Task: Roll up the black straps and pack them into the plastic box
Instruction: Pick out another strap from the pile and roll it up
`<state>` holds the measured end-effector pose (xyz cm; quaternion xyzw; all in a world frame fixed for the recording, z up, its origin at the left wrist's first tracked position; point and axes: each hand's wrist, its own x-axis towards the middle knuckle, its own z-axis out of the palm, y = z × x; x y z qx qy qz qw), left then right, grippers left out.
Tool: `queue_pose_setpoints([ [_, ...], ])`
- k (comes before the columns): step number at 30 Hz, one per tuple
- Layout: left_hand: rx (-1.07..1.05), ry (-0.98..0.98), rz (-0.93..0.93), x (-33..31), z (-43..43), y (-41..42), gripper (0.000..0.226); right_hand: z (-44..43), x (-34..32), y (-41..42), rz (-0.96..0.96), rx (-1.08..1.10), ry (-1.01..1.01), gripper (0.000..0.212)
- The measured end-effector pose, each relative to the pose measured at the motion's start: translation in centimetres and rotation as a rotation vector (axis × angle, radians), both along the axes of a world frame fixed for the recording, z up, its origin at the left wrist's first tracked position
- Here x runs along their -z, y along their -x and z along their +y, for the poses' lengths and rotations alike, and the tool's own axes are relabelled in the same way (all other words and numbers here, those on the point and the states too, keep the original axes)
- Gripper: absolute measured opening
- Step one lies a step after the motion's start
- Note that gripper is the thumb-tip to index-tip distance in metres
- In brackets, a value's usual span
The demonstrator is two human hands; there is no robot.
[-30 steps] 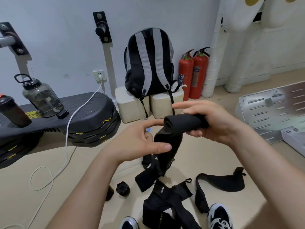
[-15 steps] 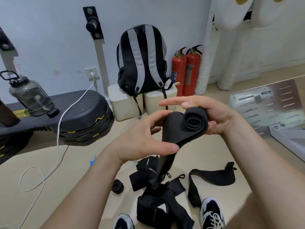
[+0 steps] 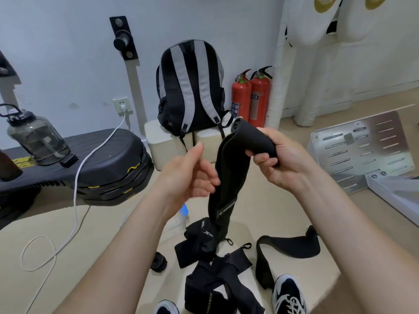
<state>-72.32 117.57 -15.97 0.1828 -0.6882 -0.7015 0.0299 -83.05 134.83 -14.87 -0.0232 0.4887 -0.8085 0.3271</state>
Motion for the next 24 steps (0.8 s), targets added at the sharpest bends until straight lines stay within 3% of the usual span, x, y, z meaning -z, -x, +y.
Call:
queue_pose_setpoints([
  [2,0.195,-0.133,-0.115,-0.3,0.9,0.4,0.079,-0.1,0.0,-0.5,0.031,0.001,-0.017,0.014],
  [4,0.251,-0.209,-0.119,-0.4,1.9,1.3,0.081,-0.1,0.0,-1.0,0.101,-0.023,-0.070,0.015],
  [10,0.073,-0.496,0.020,-1.0,4.2,2.6,0.031,1.2,0.0,-1.0,0.451,-0.068,-0.324,0.024],
  [14,0.045,-0.430,-0.034,-0.6,4.9,3.1,0.028,1.8,0.5,-1.3,0.721,-0.123,-0.562,0.036],
  [17,-0.030,-0.374,-0.053,0.1,5.2,3.4,0.019,1.5,0.7,-1.4,0.767,-0.147,-0.648,0.028],
  [19,-0.089,-0.457,-0.078,0.5,5.1,3.6,0.021,1.2,0.8,-1.5,0.769,-0.146,-0.686,0.017],
  [21,-0.181,-0.485,-0.070,1.0,4.9,3.9,0.027,0.8,1.3,-1.7,0.683,-0.099,-0.696,0.026],
  [24,-0.237,-0.369,0.005,2.2,4.9,4.3,0.031,0.1,2.2,-2.0,0.523,-0.016,-0.696,0.034],
])
